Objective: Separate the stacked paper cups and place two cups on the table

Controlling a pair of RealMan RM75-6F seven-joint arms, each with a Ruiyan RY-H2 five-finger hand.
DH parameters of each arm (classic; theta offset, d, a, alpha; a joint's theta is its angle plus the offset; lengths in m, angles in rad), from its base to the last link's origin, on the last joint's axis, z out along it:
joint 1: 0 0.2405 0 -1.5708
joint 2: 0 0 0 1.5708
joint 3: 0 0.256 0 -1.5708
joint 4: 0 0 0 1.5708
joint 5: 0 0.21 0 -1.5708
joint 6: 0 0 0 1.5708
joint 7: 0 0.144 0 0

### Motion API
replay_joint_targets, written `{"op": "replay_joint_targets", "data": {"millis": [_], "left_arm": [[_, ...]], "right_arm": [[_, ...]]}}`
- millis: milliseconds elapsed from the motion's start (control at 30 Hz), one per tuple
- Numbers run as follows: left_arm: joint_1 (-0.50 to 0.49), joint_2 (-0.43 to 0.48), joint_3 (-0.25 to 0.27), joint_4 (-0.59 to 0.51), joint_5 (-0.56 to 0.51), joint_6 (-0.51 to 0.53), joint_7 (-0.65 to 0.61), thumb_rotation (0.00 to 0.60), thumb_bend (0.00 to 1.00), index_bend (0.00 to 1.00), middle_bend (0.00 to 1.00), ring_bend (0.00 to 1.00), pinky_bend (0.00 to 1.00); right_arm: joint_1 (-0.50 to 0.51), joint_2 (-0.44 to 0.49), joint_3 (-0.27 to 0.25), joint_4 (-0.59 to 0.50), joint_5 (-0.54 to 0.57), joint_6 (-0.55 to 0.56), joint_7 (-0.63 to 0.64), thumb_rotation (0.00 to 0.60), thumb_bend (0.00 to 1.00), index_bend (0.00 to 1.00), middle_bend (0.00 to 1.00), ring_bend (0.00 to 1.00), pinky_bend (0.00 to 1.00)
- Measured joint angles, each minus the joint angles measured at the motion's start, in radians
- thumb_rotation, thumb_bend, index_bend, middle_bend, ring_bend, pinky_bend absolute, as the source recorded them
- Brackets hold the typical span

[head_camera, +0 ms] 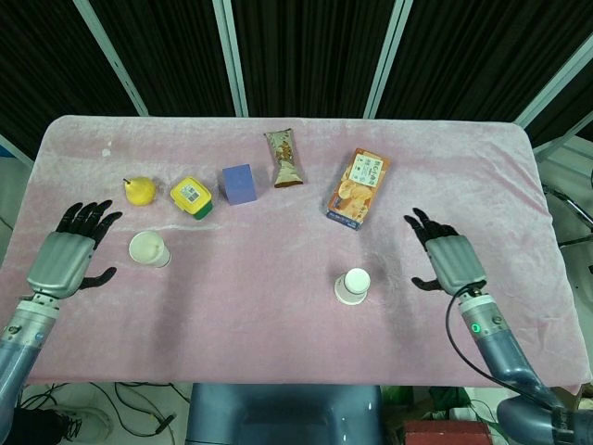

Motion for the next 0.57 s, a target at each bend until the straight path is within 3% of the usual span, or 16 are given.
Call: {"op": "replay_joint_targets", "data": {"millis": [300, 567], "left_arm": [[0.207, -0.030, 0.107, 0.128, 0.136, 0.217, -0.197, 0.600, 0.22, 0.11, 0.01, 0.00, 0.00], [0.280, -0.091, 0.118, 0.258, 0.160, 0.271, -0.341, 0.600, 0.22, 0.11, 0.01, 0.00, 0.00]], "right_arm": [[-0.233, 0.062, -0.117, 0.187, -0.245, 0.272, 0.166, 0.600, 0.08, 0.03, 0.00, 0.16, 0.21], [-0.369, 0.051, -0.177, 0.251, -0.311, 0.380, 0.255, 0.600, 0.08, 0.03, 0.00, 0.16, 0.21]]}}
